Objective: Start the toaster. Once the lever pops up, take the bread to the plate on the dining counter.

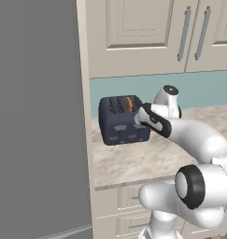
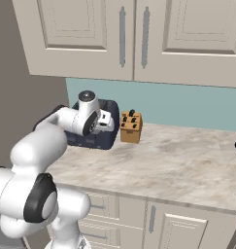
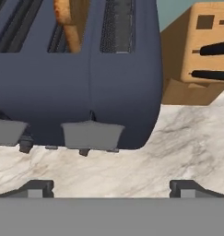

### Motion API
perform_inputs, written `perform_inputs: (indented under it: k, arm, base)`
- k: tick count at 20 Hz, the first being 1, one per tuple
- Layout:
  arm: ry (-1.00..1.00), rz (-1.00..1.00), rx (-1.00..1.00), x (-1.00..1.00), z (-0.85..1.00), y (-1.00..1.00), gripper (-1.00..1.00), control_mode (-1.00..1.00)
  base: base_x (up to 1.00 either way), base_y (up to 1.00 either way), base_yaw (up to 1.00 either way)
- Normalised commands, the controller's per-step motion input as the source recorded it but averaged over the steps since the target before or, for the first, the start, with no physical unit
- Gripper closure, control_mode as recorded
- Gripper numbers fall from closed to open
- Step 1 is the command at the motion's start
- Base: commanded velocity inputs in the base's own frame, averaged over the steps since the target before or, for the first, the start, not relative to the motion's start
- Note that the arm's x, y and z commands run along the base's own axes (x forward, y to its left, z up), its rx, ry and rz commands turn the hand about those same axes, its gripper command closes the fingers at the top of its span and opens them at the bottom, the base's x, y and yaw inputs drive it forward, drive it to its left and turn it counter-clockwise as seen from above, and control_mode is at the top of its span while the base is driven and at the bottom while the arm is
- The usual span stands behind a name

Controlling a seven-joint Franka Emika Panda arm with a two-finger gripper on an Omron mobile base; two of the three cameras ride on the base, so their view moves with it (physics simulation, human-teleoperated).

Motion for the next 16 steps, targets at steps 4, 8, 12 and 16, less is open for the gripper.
perform_inputs:
  k: [4, 8, 12, 16]
  arm:
    - [0.00, 0.00, 0.00, 0.23, -0.08, 0.00, -1.00, -1.00]
    - [0.00, 0.00, 0.00, 0.22, -0.09, 0.00, -1.00, -1.00]
    - [0.00, 0.00, 0.00, 0.19, -0.08, 0.00, -1.00, -1.00]
    - [0.00, 0.00, 0.00, 0.15, -0.06, 0.00, -1.00, -1.00]
  base:
    - [0.00, 0.00, 0.00]
    - [0.00, 0.00, 0.00]
    - [0.00, 0.00, 0.00]
    - [0.00, 0.00, 0.00]
